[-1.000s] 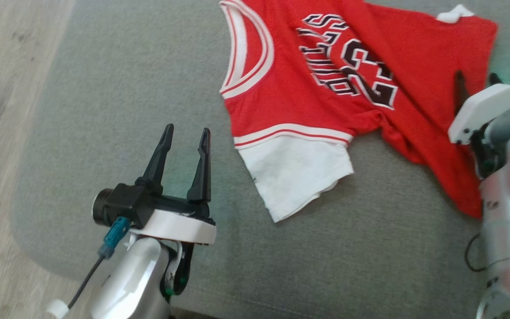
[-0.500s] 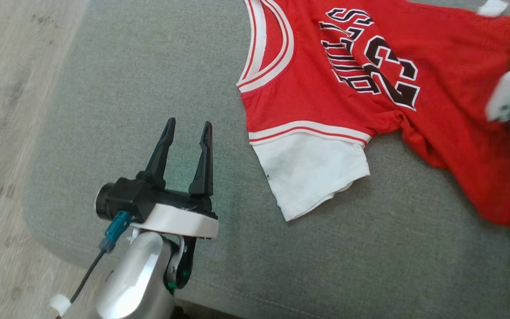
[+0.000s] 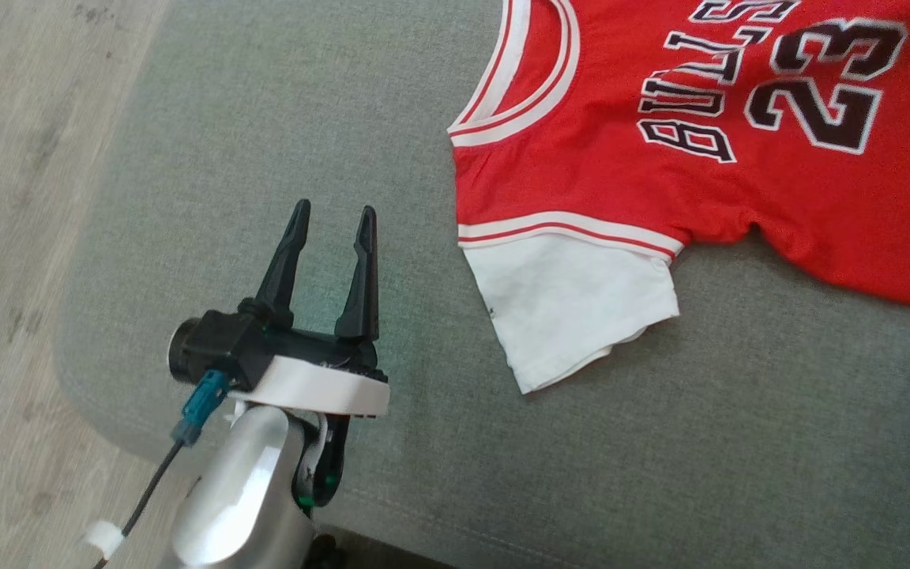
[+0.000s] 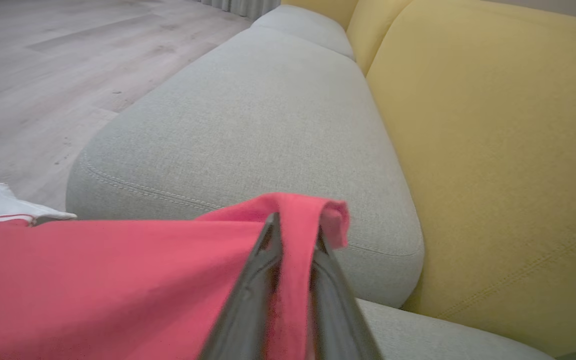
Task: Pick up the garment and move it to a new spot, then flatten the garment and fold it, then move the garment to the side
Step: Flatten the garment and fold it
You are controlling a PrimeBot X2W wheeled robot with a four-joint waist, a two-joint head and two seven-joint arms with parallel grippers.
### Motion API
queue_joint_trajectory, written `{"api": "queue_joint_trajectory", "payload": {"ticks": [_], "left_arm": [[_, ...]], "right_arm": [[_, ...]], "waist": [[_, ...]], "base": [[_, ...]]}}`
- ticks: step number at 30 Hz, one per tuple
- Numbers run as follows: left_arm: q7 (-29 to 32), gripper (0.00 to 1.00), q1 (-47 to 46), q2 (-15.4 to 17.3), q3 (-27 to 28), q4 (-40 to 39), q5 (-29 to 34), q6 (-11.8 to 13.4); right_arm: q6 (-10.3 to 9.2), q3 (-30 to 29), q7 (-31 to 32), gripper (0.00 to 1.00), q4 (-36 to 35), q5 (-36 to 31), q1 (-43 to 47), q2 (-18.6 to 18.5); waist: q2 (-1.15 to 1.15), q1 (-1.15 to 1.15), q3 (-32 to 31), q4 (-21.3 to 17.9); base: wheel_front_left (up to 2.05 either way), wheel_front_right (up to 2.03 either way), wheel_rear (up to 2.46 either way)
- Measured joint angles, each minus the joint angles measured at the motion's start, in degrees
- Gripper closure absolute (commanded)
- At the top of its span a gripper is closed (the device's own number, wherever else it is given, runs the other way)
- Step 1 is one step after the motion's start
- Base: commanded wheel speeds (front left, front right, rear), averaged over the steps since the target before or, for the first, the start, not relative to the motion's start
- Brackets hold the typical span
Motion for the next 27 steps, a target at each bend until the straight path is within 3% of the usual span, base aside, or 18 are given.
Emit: {"api": "queue_joint_trajectory", "payload": {"ticks": [10,15,17,21,22,27], "left_arm": [[-0.01,0.0,0.17,-0.14,2.01,0.13,1.46,-0.51],[-0.01,0.0,0.8,-0.1,3.68,0.25,2.05,-0.53],[-0.01,0.0,2.5,-0.03,4.77,0.31,2.34,-0.51],[-0.01,0.0,5.15,0.45,5.54,0.56,2.36,-0.48],[-0.01,0.0,5.15,0.45,5.54,0.56,2.36,-0.48],[0.0,0.0,6.44,0.91,6.08,2.16,2.34,-0.45]], "right_arm": [[0.0,-5.77,-9.17,0.0,1.49,-2.13,3.97,8.76],[0.01,-6.12,-13.57,0.0,2.21,0.15,6.78,12.92],[0.0,-4.42,-14.99,0.0,0.86,3.25,9.06,16.92],[0.01,0.88,-15.27,0.0,-7.12,10.66,15.64,20.72],[0.01,0.88,-15.27,0.0,-7.12,10.66,15.64,20.72],[0.0,8.7,-15.29,0.0,-21.4,20.54,31.71,20.79]], "waist": [[0.0,-0.01,-3.84,-2.71],[0.0,-0.01,-6.4,-4.8],[0.0,-0.02,-8.42,-6.76],[0.0,-0.02,-10.74,-9.91],[0.0,-0.02,-10.74,-9.91],[0.0,-0.02,-12.97,-13.76]], "base": [[0.0,0.0,0.0],[0.0,0.0,0.0],[0.0,0.0,0.0],[0.0,0.0,0.0],[0.0,0.0,0.0],[0.0,0.0,0.0]]}}
